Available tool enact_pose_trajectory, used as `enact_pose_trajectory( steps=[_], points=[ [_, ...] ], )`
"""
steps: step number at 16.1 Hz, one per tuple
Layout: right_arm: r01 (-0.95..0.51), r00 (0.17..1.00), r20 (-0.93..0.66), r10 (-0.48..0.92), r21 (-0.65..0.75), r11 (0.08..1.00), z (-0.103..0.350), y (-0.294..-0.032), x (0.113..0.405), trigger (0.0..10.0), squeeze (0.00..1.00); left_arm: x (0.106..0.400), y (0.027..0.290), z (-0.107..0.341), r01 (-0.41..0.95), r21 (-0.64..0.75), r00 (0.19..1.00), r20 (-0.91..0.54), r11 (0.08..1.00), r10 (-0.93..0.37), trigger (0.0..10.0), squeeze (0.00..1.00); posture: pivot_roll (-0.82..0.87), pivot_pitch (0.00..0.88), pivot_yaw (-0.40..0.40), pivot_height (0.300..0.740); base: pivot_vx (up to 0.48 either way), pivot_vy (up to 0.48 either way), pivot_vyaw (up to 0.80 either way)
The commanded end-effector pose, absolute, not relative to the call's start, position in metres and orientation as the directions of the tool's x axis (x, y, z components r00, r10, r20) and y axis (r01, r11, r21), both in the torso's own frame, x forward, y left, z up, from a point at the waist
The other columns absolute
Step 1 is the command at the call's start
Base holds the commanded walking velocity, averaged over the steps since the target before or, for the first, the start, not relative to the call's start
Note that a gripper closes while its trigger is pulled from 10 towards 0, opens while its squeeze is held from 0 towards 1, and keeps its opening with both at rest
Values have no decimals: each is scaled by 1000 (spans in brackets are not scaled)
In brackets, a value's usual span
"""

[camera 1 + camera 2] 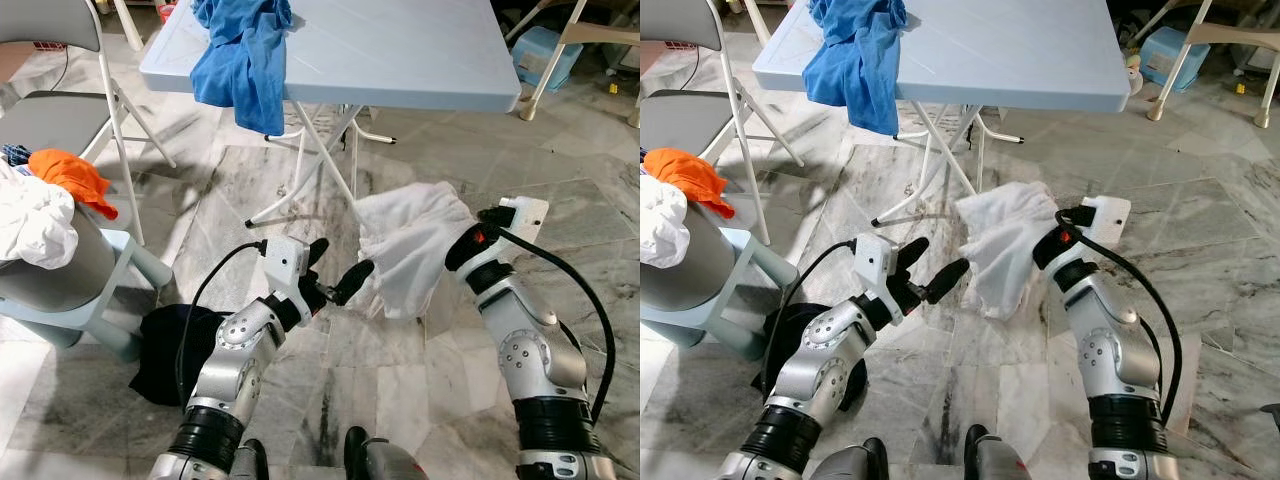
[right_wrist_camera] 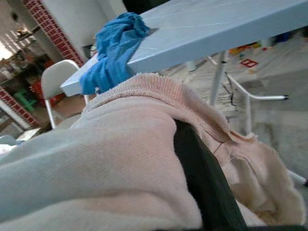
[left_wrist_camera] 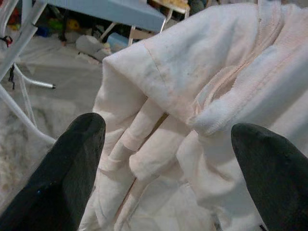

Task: Hang hanger

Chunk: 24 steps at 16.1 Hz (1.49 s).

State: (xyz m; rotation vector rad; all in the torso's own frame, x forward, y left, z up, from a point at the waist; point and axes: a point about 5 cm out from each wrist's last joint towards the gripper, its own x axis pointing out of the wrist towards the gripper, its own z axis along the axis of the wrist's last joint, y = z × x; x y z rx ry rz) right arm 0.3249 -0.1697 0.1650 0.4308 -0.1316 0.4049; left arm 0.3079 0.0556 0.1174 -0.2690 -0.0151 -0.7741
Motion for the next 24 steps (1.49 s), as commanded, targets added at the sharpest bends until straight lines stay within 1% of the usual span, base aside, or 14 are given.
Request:
enact_pose_trajectory(
  steps=[1, 4, 5, 6, 7, 11, 12, 13, 14, 15, 16, 19, 23, 24],
  points=[
    [-445, 895, 228, 383, 389, 807, 169, -166, 321, 0, 0, 308, 52, 118, 706, -244, 703, 123, 665, -701, 10000, 0, -29, 221, -19, 740, 0, 0, 0],
    [-495, 869, 219, 444, 395, 774, 169, -160, 315, 0, 0, 310, 47, 120, 718, -244, 692, 139, 652, -709, 9922, 0, -34, 219, -17, 740, 0, 0, 0],
    [-492, 870, 214, 443, 394, 776, 168, -160, 315, 0, 0, 311, 44, 123, 727, -252, 682, 151, 639, -716, 7765, 0, -34, 219, -17, 740, 0, 0, 0],
    [-488, 873, 209, 441, 394, 779, 167, -160, 315, 0, 0, 311, 40, 125, 736, -257, 671, 161, 626, -724, 2667, 0, -35, 219, -16, 740, 0, 0, 0],
    [-479, 878, 208, 431, 397, 783, 168, -161, 316, 0, 0, 309, 35, 125, 755, -267, 648, 169, 599, -742, 0, 0, -36, 217, -13, 740, 0, 0, 0],
    [-476, 879, 208, 429, 399, 783, 168, -161, 317, 0, 0, 302, 28, 123, 795, -272, 593, 167, 541, -788, 314, 0, -38, 215, -6, 740, 0, 0, 0],
    [-472, 882, 208, 424, 400, 786, 168, -162, 317, 0, 0, 299, 26, 123, 814, -287, 561, 161, 506, -812, 6353, 0, -37, 213, -5, 740, 0, 0, 0],
    [-469, 883, 207, 421, 399, 788, 168, -162, 318, 0, 0, 298, 26, 121, 816, -294, 555, 154, 498, -817, 7255, 0, -37, 211, -4, 740, 0, 0, 0],
    [-469, 883, 208, 420, 398, 788, 169, -162, 318, 0, 0, 298, 27, 117, 813, -295, 557, 140, 502, -819, 6667, 0, -37, 211, -4, 740, 0, 0, 0],
    [-470, 883, 211, 420, 398, 788, 170, -162, 319, 0, 0, 298, 28, 115, 807, -291, 564, 128, 513, -815, 5333, 0, -37, 210, -4, 740, 0, 0, 0],
    [-472, 882, 216, 420, 394, 789, 171, -162, 320, 0, 0, 300, 34, 112, 783, -278, 602, 113, 556, -791, 10000, 0, -39, 209, -1, 740, 0, 0, 0],
    [-468, 884, 216, 415, 391, 793, 172, -165, 320, 0, 0, 306, 50, 112, 732, -247, 673, 123, 635, -729, 10000, 0, -37, 211, -4, 740, 0, 0, 0],
    [-487, 873, 229, 430, 391, 781, 176, -159, 321, 0, 0, 302, 41, 105, 757, -242, 642, 104, 607, -760, 10000, 0, -34, 213, -6, 740, 0, 0, 0],
    [-491, 871, 232, 433, 390, 779, 177, -158, 321, 0, 0, 303, 38, 105, 761, -243, 637, 109, 601, -763, 9686, 0, -36, 214, -6, 740, 0, 0, 0]
  ],
)
